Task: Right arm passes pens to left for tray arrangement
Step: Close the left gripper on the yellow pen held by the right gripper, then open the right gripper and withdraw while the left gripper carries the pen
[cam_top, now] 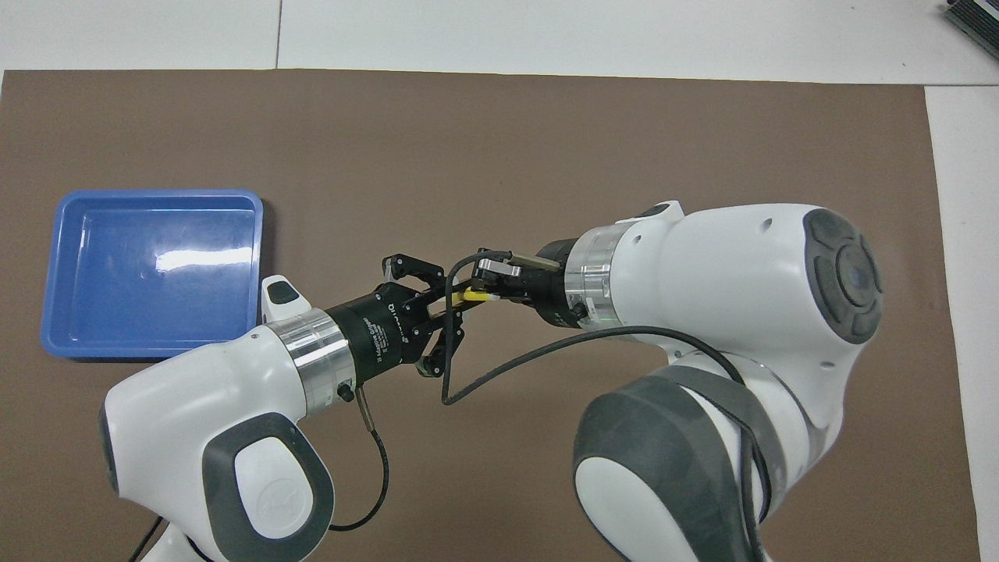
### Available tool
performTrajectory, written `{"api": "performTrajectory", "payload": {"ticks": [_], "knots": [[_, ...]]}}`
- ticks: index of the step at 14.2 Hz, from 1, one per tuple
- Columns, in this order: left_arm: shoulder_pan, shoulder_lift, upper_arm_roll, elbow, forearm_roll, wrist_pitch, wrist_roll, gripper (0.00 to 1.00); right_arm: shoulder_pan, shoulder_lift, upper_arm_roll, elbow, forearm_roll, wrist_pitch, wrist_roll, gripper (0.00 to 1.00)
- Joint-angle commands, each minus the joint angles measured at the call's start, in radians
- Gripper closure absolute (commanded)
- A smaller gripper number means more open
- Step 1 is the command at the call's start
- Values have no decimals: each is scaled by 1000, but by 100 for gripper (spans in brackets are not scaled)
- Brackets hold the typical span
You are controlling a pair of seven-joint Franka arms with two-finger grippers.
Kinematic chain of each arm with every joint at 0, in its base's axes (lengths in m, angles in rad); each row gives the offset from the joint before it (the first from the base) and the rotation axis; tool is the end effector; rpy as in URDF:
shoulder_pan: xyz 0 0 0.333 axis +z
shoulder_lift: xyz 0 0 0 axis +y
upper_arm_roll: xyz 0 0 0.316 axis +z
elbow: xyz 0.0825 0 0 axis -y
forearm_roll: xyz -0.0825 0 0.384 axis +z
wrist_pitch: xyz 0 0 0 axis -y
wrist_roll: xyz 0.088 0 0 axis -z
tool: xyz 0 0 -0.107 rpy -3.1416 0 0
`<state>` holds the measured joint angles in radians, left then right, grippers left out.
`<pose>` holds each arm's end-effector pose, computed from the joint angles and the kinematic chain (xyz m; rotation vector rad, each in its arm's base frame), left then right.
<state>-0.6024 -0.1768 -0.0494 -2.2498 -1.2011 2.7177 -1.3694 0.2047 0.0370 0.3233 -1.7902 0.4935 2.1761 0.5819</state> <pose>0.4376 -0.2927 0.4933 1.4722 1.6582 -0.4555 0.5163 0.3186 0.5634 -2.5452 0.3443 -0.0627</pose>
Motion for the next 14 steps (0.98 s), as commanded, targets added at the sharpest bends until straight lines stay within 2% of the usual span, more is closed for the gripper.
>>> {"api": "performTrajectory", "payload": {"ticks": [1,5,6,8,9,12,14], "knots": [[-25,7,11,12,-20,-7,-7,100,-5,-2,5,-5,31,14,-4,100],[-25,3,11,10,-15,-27,-2,100,-8,-2,5,-5,31,7,-4,100],[-24,2,11,12,-15,-33,-2,100,-11,-2,5,-5,31,4,-2,93],[-23,2,11,10,-14,-32,0,100,-16,-2,3,-5,31,2,-4,47],[-23,0,11,10,-12,-33,21,100,-24,-2,2,-5,30,1,-17,0],[-16,-10,14,-2,-5,-105,208,100,-73,-5,0,-6,11,-24,-111,0],[9,-20,19,-5,107,-201,288,100,-125,-14,-1,-11,-42,-126,-204,0]]}}
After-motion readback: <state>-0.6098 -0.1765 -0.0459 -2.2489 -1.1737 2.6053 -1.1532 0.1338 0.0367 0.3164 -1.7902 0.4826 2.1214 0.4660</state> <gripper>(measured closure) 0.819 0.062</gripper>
